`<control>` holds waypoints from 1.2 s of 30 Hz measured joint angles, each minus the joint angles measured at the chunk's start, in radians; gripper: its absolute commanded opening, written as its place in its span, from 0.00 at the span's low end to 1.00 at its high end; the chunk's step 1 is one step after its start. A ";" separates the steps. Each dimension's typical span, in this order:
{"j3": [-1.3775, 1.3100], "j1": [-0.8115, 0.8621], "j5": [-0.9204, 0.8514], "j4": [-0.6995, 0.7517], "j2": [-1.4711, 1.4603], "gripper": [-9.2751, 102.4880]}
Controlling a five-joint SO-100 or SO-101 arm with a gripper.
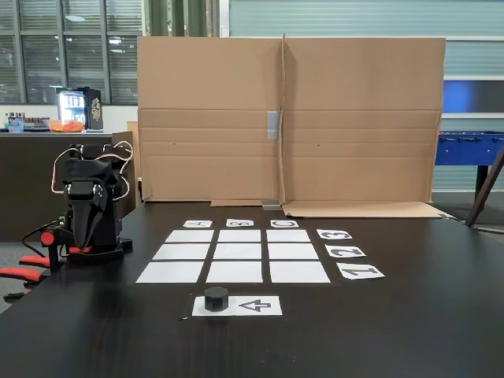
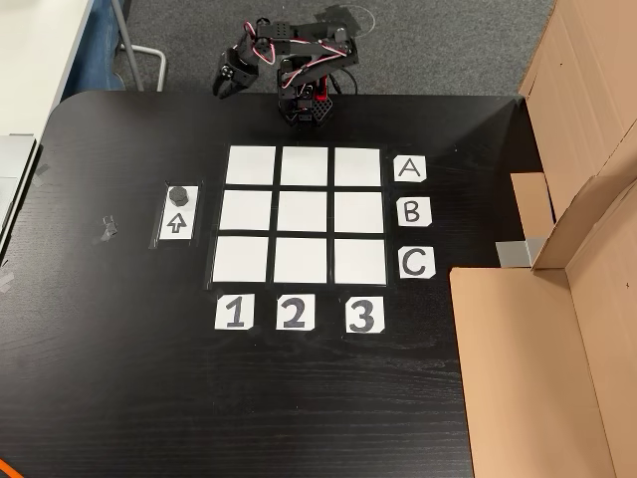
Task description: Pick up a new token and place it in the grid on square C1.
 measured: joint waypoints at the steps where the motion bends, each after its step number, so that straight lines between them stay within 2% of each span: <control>1: -0.032 0.000 0.000 0.000 -0.035 0.15; 8: -0.295 -0.021 0.000 0.000 -0.287 0.19; 11: -0.419 -0.040 0.000 0.025 -0.399 0.28; 19: -0.695 -0.100 -0.028 0.169 -0.678 0.37; 36: -1.287 -0.229 -0.060 0.512 -1.104 0.42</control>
